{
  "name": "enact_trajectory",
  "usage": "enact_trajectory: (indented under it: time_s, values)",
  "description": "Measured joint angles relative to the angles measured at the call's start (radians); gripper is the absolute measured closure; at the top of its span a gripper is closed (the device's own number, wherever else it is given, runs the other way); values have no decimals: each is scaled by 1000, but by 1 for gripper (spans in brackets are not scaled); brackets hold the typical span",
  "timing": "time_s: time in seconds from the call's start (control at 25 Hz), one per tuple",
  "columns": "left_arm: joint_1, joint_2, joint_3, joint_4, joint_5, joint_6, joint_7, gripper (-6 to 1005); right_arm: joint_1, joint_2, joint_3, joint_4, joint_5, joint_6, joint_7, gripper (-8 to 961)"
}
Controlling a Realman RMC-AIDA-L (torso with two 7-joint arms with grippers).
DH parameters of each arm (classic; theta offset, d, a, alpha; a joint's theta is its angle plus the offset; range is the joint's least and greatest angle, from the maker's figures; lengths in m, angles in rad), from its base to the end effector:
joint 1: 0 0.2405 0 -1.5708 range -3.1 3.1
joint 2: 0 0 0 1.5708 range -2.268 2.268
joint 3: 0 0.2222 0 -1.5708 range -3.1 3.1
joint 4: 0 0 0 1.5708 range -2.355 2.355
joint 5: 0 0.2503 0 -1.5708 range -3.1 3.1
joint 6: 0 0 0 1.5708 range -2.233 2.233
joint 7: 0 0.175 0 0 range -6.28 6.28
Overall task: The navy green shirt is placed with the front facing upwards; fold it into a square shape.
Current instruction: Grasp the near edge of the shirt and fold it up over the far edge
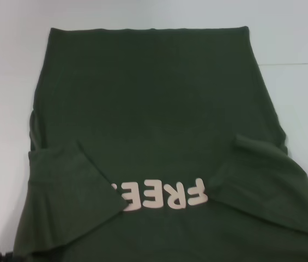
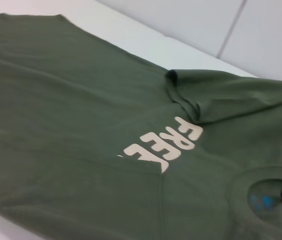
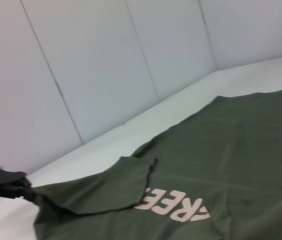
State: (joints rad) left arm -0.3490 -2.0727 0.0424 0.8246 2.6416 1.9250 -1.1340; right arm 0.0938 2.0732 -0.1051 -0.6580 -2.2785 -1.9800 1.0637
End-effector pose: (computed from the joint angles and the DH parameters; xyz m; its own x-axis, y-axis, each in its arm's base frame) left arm -0.3659 0.2187 0.0542 0.7843 0.4893 0.3813 0.5823 -0.7927 -0.1804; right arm 0.3698 0.1596 0.0470 0.6249 -0.3993 -0.6708 -0.6760 -0.7065 -0.2092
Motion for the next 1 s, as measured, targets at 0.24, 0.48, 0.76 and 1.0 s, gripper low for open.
enact_trajectory:
  time_s: [0.24, 0.48, 0.76, 1.0]
  values:
    - [32, -7, 1, 17, 21, 90, 123, 979, -72, 3, 45, 7, 1, -2, -66, 923]
    - [64, -11, 0, 47, 29, 134, 166, 980, -112, -3, 92, 21, 9, -9, -99, 923]
    - [49, 1, -65, 38, -28, 126, 175, 979, -68, -24, 97, 99, 36, -10, -98, 923]
    - [28, 3, -66, 2, -96, 97, 176, 980, 0, -29, 92, 162, 42, -10, -99, 922]
